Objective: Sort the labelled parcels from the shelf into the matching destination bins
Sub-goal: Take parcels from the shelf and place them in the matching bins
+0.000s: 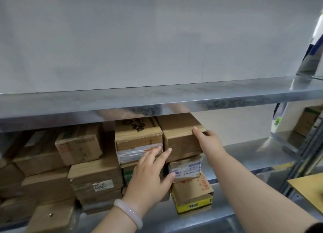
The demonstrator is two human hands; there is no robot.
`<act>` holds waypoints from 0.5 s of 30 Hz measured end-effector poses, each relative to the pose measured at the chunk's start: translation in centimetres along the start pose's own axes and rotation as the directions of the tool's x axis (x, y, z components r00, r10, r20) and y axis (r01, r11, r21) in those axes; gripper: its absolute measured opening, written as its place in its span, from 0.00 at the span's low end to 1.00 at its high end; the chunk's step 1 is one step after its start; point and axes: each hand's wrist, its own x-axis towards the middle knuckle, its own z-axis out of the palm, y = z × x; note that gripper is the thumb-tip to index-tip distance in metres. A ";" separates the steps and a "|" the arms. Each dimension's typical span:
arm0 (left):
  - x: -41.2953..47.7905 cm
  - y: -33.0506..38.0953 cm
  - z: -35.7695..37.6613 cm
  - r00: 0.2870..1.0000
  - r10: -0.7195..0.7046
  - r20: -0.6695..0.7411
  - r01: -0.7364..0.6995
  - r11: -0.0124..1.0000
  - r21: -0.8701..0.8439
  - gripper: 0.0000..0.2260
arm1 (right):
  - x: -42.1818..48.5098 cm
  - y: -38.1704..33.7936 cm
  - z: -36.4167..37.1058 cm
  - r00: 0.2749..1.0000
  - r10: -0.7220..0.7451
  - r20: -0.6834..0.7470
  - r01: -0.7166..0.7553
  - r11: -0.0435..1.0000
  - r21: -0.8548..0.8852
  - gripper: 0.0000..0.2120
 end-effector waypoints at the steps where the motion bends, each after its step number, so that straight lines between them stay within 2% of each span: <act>1: -0.1 0.4 -0.1 1.000 -0.017 -0.010 0.017 1.000 -0.025 0.29 | -0.2 0.1 -0.4 1.000 -0.010 -0.002 0.010 1.000 0.014 0.24; 4: -0.3 2.3 -0.1 0.995 -0.077 -0.060 0.070 0.991 -0.113 0.28 | -1.4 0.9 -2.7 0.999 -0.046 0.000 0.046 0.998 0.050 0.16; 8: -0.3 6.0 1.0 0.985 -0.170 -0.040 0.148 0.935 -0.322 0.29 | -4.1 2.7 -7.1 0.994 -0.111 -0.005 0.111 0.990 0.088 0.14; 10: 0.0 8.0 1.7 0.964 -0.260 0.059 0.253 0.824 -0.506 0.34 | -5.7 3.7 -9.5 0.993 -0.121 0.007 0.119 0.985 0.125 0.13; 13: -0.2 10.7 2.8 0.896 -0.331 0.296 0.436 0.531 -0.726 0.51 | -8.0 5.3 -12.5 0.986 -0.159 0.043 0.151 0.975 0.161 0.10; 15: -0.9 12.1 3.7 0.883 -0.327 0.338 0.450 0.382 -0.807 0.55 | -9.4 6.2 -13.9 0.976 -0.204 0.073 0.192 0.970 0.149 0.10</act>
